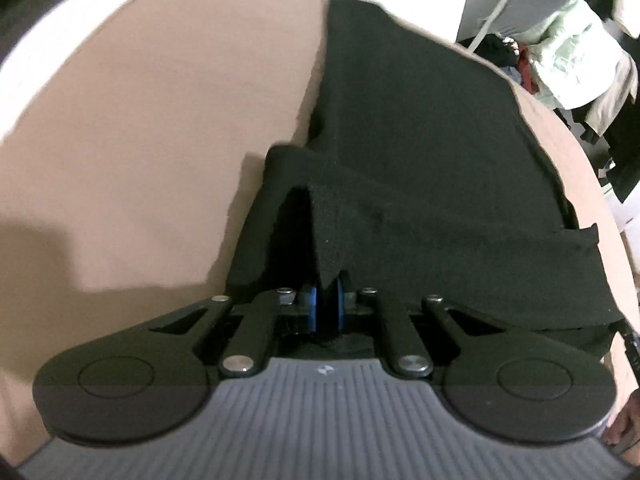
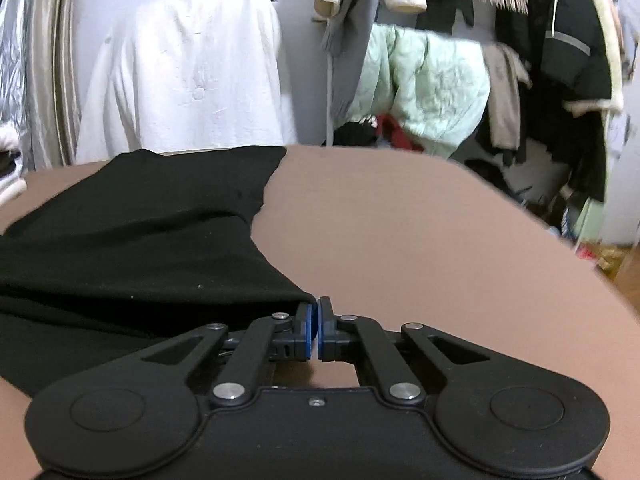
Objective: Fold clothes
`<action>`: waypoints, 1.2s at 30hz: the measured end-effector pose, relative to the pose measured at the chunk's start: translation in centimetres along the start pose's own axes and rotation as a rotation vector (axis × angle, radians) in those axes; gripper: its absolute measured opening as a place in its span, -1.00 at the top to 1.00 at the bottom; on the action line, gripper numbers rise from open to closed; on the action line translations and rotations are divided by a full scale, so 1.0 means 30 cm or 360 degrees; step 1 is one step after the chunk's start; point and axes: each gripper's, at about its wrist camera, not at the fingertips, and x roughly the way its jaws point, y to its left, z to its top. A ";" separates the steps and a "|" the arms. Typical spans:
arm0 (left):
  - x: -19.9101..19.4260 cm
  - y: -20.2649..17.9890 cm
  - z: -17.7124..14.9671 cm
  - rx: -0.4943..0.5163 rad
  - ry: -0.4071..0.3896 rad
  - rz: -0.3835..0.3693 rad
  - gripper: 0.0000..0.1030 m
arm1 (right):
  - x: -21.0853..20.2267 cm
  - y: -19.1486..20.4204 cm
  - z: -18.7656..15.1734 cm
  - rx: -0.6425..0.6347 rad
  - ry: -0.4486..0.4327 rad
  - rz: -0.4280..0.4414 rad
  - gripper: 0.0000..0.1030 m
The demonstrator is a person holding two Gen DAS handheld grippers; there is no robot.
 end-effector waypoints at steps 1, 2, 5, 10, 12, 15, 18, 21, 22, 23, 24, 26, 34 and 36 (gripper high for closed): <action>-0.030 -0.015 -0.002 0.0043 -0.0031 0.0011 0.83 | 0.000 0.001 -0.008 -0.0028 0.0032 -0.0013 0.98; -0.053 -0.025 -0.010 0.0087 -0.0053 0.0052 0.83 | 0.000 0.002 -0.016 -0.0056 0.0066 -0.0033 1.00; -0.018 -0.029 -0.024 0.0201 0.0005 0.0264 0.81 | 0.013 -0.042 -0.053 -0.0067 0.0194 -0.0150 1.00; 0.016 0.007 -0.005 0.0102 0.0065 0.0294 0.74 | -0.060 -0.121 -0.011 0.0225 0.0098 0.0095 0.73; 0.014 0.007 -0.002 0.0101 0.0062 0.0288 0.71 | -0.045 -0.095 0.041 0.0187 0.0095 0.0207 0.53; 0.007 0.006 -0.007 0.0096 0.0059 0.0276 0.70 | -0.012 -0.034 0.141 0.0081 0.0062 0.0379 0.09; -0.008 0.020 -0.021 0.0055 0.0048 0.0237 0.62 | 0.084 0.016 0.249 0.0015 0.0128 0.0523 -0.20; 0.002 0.041 -0.019 0.0016 0.0051 0.0210 0.53 | 0.232 0.055 0.326 0.0053 0.0229 0.0538 -0.22; 0.010 0.047 -0.021 0.0008 0.0062 0.0210 0.53 | 0.282 0.063 0.334 0.0094 0.0282 0.0512 -0.24; 0.018 0.053 -0.024 0.0000 0.0074 0.0210 0.52 | 0.332 0.070 0.342 0.0133 0.0335 0.0489 -0.24; 0.025 0.058 -0.026 -0.0006 0.0084 0.0209 0.51 | 0.382 0.075 0.344 0.0160 0.0383 0.0500 -0.24; 0.032 0.064 -0.023 -0.0012 0.0092 0.0203 0.49 | 0.462 0.086 0.337 0.0167 0.0436 0.0479 0.03; 0.046 0.088 -0.020 -0.0025 0.0101 0.0235 -0.01 | 0.527 0.035 0.288 0.0289 0.0370 0.0437 0.48; 0.049 0.096 -0.018 -0.0038 0.0105 0.0241 -0.01 | 0.510 0.024 0.273 0.0343 0.0376 0.0405 0.48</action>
